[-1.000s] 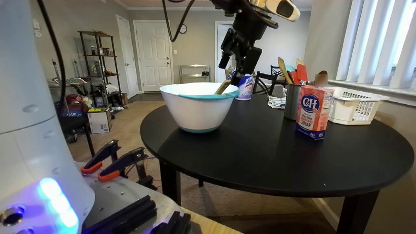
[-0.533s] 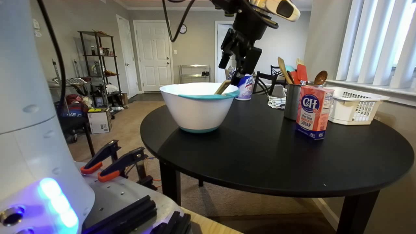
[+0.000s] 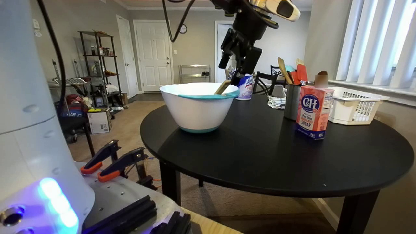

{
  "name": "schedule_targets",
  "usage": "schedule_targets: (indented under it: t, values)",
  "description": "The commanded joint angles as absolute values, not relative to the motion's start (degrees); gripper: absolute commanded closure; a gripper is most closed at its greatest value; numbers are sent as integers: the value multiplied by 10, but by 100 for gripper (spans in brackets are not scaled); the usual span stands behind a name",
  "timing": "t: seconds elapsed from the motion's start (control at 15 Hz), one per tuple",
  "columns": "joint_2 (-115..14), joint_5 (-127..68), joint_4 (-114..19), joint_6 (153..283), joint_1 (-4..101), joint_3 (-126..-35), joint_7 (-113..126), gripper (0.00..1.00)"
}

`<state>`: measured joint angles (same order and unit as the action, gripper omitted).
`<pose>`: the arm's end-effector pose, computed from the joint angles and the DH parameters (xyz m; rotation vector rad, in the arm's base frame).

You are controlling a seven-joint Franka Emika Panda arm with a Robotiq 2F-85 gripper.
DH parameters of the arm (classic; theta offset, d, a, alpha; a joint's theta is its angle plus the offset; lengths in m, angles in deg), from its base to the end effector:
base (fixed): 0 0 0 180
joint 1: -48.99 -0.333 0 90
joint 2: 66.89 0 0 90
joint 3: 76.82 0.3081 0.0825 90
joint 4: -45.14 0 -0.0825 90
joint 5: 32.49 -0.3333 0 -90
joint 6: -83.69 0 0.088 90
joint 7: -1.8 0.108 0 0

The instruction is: Use the wooden spoon to stir in the white bowl

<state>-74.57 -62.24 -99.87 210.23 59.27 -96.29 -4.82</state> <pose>0.3533 -0.1813 0.3385 -2.4857 0.9822 0.0761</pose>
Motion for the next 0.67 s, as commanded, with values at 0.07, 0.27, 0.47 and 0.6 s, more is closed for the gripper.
schedule_targets:
  t: [0.07,0.27,0.47,0.6]
  values:
    - [-741,-632,-994,2091,605,-954,-55,0]
    - [-735,-657,-993,2095,605,-959,-78,0]
    - [-728,-692,-991,2097,605,-961,-99,0]
    - [-723,-720,-990,2093,606,-962,-121,0]
